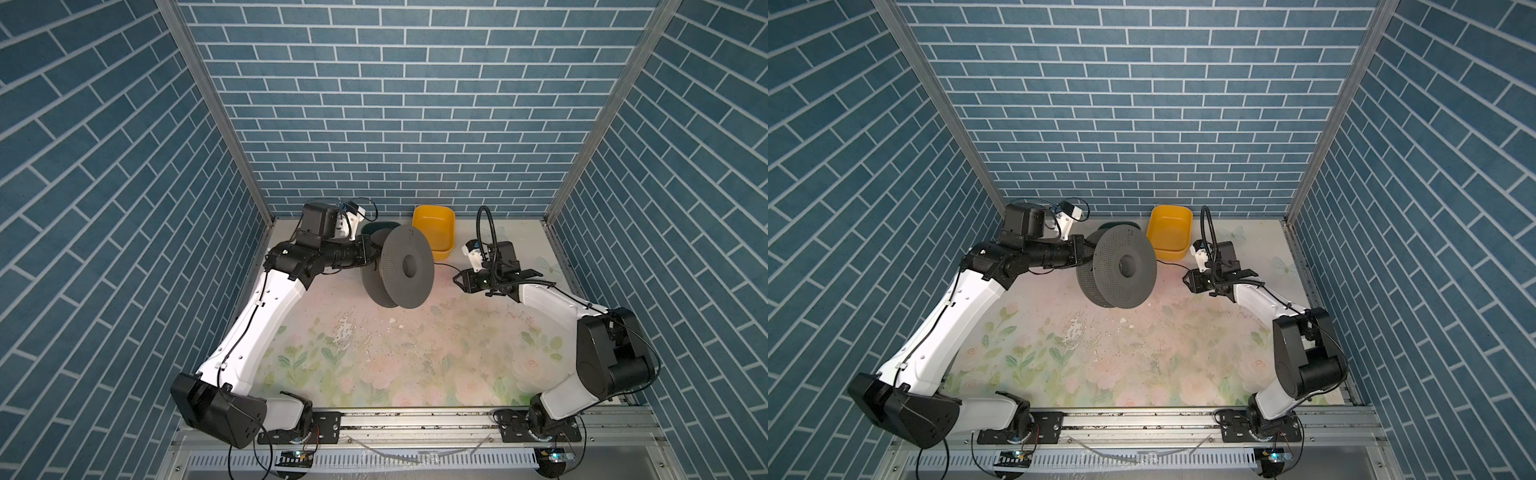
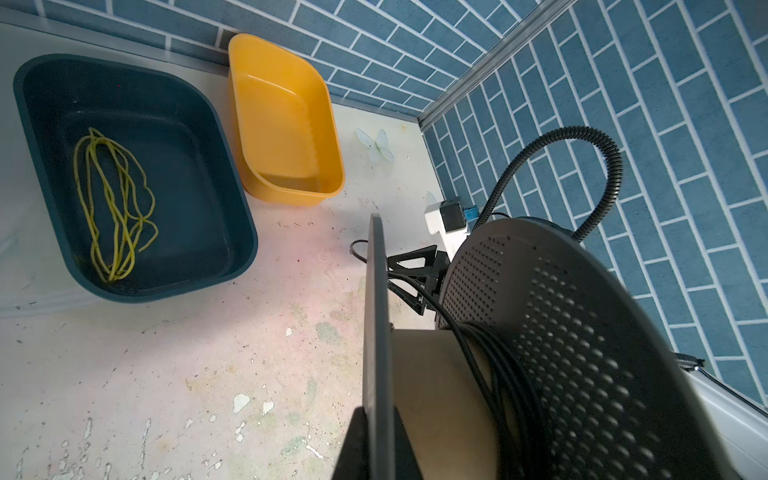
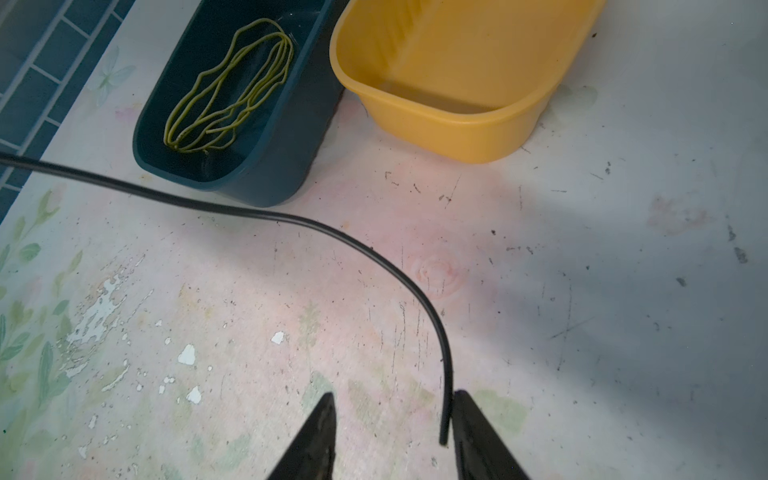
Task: Wrap the cables
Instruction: 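Grasp the loose black cable again with the right gripper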
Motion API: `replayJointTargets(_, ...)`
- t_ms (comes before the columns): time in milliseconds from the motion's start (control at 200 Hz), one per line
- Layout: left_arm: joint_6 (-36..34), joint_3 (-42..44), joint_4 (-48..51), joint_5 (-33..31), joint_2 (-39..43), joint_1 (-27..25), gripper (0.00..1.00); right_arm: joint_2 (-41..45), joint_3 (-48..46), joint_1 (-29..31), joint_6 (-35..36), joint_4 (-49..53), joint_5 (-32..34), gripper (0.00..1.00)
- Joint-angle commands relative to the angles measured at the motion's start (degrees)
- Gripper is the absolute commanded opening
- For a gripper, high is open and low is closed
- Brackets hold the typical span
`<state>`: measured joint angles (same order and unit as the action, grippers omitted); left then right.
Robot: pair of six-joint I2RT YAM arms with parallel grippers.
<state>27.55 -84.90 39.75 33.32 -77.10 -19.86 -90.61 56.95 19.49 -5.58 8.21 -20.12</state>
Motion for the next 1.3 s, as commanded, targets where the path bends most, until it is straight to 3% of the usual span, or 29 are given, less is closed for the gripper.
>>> replayJointTargets(0,-0.04,-1.49,-2.06,2.19,1.78,-0.05,0.0,-1.41,3.88,-0.32,2.75,-0.59,1.59,0.45)
replayJointTargets(260,-0.04,-1.22,-2.13,2.2,1.52,-0.1,0.0,-2.31,6.19,-0.31,3.13,-0.06,2.21,0.41)
replayJointTargets(615,-0.04,-1.58,-2.31,1.52,0.56,-0.27,0.0,-3.23,6.87,-0.28,3.63,2.4,1.84,0.0)
replayJointTargets(955,5.24,-0.74,-7.04,-7.25,-1.44,-0.25,0.0,4.48,-0.8,2.26,0.72,3.83,2.21,0.0)
replayJointTargets(1120,7.05,-2.42,-8.43,-17.31,-4.7,-1.39,0.0,10.44,-3.86,7.74,-0.98,5.68,5.15,0.0)
replayJointTargets(1295,7.56,-3.52,-12.0,-23.49,-8.25,-3.54,0.0,15.19,-3.45,14.3,-1.32,9.34,7.33,0.0)
